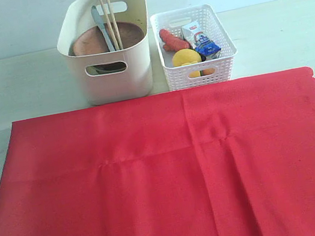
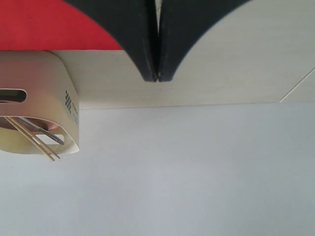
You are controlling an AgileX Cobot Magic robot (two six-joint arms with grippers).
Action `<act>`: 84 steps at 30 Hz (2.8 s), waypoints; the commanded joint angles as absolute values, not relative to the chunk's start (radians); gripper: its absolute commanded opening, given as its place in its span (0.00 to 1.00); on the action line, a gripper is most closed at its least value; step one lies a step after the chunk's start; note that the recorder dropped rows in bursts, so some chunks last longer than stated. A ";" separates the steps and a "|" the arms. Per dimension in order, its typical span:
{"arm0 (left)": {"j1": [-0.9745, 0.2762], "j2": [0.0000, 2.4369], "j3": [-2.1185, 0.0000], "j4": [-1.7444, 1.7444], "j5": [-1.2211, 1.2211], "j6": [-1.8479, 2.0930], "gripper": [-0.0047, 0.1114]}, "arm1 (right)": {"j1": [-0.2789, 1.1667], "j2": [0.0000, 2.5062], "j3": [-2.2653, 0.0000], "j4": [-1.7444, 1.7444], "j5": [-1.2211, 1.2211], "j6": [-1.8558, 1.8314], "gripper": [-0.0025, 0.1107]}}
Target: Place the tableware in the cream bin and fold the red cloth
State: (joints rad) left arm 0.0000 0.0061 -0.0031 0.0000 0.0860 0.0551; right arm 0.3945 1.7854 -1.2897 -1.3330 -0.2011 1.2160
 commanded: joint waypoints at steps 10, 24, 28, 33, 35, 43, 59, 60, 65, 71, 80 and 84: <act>-0.001 0.000 0.000 -0.014 0.088 0.056 0.06 | 0.396 1.178 -0.647 -1.150 -0.271 1.301 0.02; -0.001 0.000 0.000 -0.014 0.088 0.056 0.06 | 0.396 0.555 -0.190 -1.140 -0.368 1.309 0.02; -0.001 0.000 0.000 -0.014 0.088 0.056 0.06 | 0.396 0.398 -0.098 -1.140 -0.361 1.308 0.02; -0.001 0.000 0.000 -0.014 0.088 0.056 0.06 | 0.396 0.306 -0.056 -1.145 -0.361 1.301 0.02; -0.001 0.000 0.000 -0.014 0.088 0.056 0.06 | 0.396 0.291 -0.049 -1.097 -0.334 1.299 0.02; -0.001 0.000 0.000 -0.014 0.088 0.056 0.06 | 0.396 0.291 0.000 -0.363 0.026 0.606 0.02; -0.001 0.000 0.000 -0.014 0.088 0.056 0.06 | 0.396 0.291 0.000 0.000 0.056 0.281 0.02; -0.001 0.000 0.000 -0.014 0.088 0.056 0.06 | 0.396 0.291 0.000 0.000 0.056 0.281 0.02; -0.001 0.000 0.000 -0.014 0.088 0.056 0.06 | 0.393 0.280 0.000 0.000 0.056 0.281 0.02; -0.001 0.000 0.000 -0.014 0.088 0.056 0.06 | 0.211 0.134 0.000 0.000 0.095 0.281 0.02; -0.001 0.000 0.000 -0.014 0.088 0.056 0.06 | 0.017 0.000 0.000 -0.007 0.157 0.245 0.02; -0.001 0.000 0.000 -0.014 0.088 0.056 0.06 | 0.008 0.000 0.000 -0.018 0.178 0.151 0.02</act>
